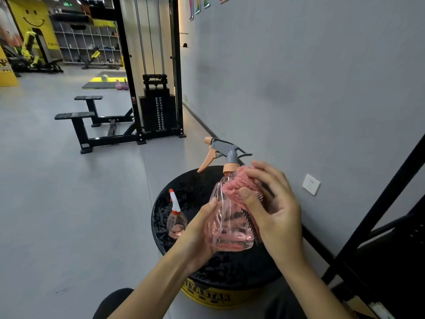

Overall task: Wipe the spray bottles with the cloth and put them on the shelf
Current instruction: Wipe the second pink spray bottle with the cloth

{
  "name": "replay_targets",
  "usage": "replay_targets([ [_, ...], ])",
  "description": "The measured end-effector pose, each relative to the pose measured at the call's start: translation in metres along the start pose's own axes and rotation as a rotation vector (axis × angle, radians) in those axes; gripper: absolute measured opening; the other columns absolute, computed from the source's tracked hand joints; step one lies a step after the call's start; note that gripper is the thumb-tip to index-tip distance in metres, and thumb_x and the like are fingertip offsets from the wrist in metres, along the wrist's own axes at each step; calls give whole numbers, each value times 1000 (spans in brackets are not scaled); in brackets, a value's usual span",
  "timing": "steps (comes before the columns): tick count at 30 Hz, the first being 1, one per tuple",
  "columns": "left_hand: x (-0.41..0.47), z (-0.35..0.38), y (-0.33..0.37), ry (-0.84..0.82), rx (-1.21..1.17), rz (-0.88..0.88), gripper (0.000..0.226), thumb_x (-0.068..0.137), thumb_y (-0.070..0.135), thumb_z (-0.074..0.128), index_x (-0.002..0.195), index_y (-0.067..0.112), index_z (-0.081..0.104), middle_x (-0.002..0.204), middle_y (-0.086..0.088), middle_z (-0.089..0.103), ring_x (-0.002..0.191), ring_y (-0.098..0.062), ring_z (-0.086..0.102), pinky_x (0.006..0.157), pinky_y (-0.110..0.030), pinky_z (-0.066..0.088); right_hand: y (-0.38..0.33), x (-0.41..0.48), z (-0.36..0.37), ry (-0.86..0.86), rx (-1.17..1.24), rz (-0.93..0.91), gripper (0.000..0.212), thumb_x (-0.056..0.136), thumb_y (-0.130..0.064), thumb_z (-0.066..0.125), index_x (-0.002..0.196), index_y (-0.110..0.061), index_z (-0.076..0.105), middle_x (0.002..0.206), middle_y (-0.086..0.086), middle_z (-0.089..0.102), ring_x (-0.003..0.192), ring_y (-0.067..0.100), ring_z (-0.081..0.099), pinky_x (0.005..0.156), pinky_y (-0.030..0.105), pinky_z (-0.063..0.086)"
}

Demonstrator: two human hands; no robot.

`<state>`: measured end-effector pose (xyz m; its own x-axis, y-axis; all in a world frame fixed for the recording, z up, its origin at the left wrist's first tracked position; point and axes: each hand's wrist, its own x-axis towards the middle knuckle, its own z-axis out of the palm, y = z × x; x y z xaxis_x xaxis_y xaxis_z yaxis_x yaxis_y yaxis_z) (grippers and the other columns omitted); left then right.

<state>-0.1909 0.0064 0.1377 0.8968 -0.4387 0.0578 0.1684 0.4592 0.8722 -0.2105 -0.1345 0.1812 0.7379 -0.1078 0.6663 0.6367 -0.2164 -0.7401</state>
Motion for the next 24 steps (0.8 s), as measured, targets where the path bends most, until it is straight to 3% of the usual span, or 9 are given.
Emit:
replay_targets([
  [2,-1,3,0,27,-28,1,45,70,66,67,99,33,76,106,-3,75,99,-27,71,82,-49,57,5,-2,6,-33,-158,-56,32,93,-28,59,122,-16,66,135,-13,57,133,6,45,107,31,42],
  [5,0,5,-1,59,-73,-30,40,84,54,48,92,29,78,95,-4,76,84,-24,73,72,-46,60,8,-9,13,-68,-226,-87,36,98,-29,47,131,-23,59,144,-18,48,143,6,30,113,52,32],
  [7,0,7,1,56,-119,-41,44,87,56,49,89,24,79,89,-7,75,76,-24,73,63,-42,60,10,-17,15,-92,-209,-105,39,99,-26,42,135,-21,54,150,-16,41,146,10,25,115,46,30],
  [9,1,5,2,57,-164,-47,51,82,59,48,95,21,79,95,-10,75,80,-25,73,64,-40,60,8,-30,16,-109,-200,-124,41,100,-22,39,138,-17,51,153,-12,37,147,14,22,116,39,29],
  [13,4,2,5,95,-197,-73,80,75,66,56,131,9,59,129,-21,62,115,-32,62,88,-42,56,7,-58,23,-130,-316,-168,46,99,-23,36,145,-21,41,158,-10,28,149,21,16,118,34,21],
  [16,7,0,1,119,-169,-96,72,81,67,51,128,13,63,130,-19,61,119,-30,60,96,-42,52,4,-56,26,-129,-395,-173,49,100,-25,33,149,-22,34,160,-11,21,150,19,13,120,30,14],
  [20,8,2,-4,130,-110,-85,49,90,55,39,101,26,77,108,-7,73,94,-20,72,68,-36,59,-1,-23,25,-134,-448,-54,52,101,-41,25,151,-29,27,160,-20,14,149,6,3,122,43,5],
  [24,8,6,-6,118,-122,-56,49,89,49,41,88,18,78,82,-8,75,67,-19,73,49,-33,56,5,-6,24,-196,-500,-18,53,101,-47,18,152,-32,21,160,-22,9,148,3,-5,121,50,2],
])
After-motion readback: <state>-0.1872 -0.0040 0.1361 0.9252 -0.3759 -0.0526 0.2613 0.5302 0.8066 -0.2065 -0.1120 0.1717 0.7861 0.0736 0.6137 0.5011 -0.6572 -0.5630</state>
